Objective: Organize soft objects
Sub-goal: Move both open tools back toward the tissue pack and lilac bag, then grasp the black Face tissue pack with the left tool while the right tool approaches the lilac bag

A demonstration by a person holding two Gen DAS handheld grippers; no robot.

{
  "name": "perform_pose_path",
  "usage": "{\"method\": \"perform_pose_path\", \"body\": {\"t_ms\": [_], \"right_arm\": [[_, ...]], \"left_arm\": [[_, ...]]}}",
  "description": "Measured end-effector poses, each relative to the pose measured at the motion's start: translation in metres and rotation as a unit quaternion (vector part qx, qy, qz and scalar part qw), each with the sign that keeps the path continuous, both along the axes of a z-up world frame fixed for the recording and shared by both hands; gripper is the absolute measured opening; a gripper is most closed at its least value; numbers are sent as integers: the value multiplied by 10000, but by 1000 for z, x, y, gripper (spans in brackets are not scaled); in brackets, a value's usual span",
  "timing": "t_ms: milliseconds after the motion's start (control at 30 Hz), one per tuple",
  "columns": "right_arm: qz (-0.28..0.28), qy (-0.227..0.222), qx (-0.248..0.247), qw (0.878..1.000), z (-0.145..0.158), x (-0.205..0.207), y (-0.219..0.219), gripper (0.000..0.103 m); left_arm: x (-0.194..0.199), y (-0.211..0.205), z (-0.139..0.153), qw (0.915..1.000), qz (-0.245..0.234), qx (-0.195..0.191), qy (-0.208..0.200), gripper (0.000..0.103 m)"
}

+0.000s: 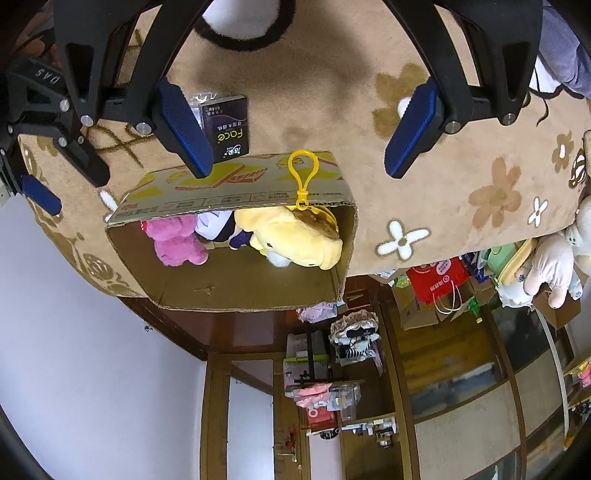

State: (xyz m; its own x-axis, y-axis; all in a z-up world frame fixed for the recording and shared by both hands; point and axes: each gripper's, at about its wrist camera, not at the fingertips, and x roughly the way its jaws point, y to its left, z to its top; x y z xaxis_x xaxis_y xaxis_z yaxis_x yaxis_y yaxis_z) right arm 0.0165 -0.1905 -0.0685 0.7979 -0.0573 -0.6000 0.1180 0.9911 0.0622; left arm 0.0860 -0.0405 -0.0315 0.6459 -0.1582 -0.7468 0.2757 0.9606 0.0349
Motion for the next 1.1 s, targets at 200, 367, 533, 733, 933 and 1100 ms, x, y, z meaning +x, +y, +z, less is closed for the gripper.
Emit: {"method": "perform_pose_path", "body": {"t_ms": [200, 367, 533, 733, 933, 1100], "right_arm": [[12, 162, -36, 9999, -10, 7, 4, 103], [31, 289, -91, 9995, -18, 13, 8, 103], [79, 406, -119, 9991, -27, 18, 11, 103], [139, 583, -161, 9981, -39, 24, 17, 103], [225, 849, -198, 9959, -53, 30, 21, 103], [278, 1080, -125, 9937, -66, 34, 24, 103]], "left_arm": [[13, -1, -4, 9999, 42, -47, 126, 93], [23, -2, -10, 9995, 29, -145, 295, 93], [30, -9, -20, 9988, -94, -99, 467, 93], [39, -20, -36, 9973, -204, -77, 698, 93], [50, -27, -53, 9926, -408, -286, 1106, 93], [54, -35, -65, 9899, -510, -216, 1303, 93]]}}
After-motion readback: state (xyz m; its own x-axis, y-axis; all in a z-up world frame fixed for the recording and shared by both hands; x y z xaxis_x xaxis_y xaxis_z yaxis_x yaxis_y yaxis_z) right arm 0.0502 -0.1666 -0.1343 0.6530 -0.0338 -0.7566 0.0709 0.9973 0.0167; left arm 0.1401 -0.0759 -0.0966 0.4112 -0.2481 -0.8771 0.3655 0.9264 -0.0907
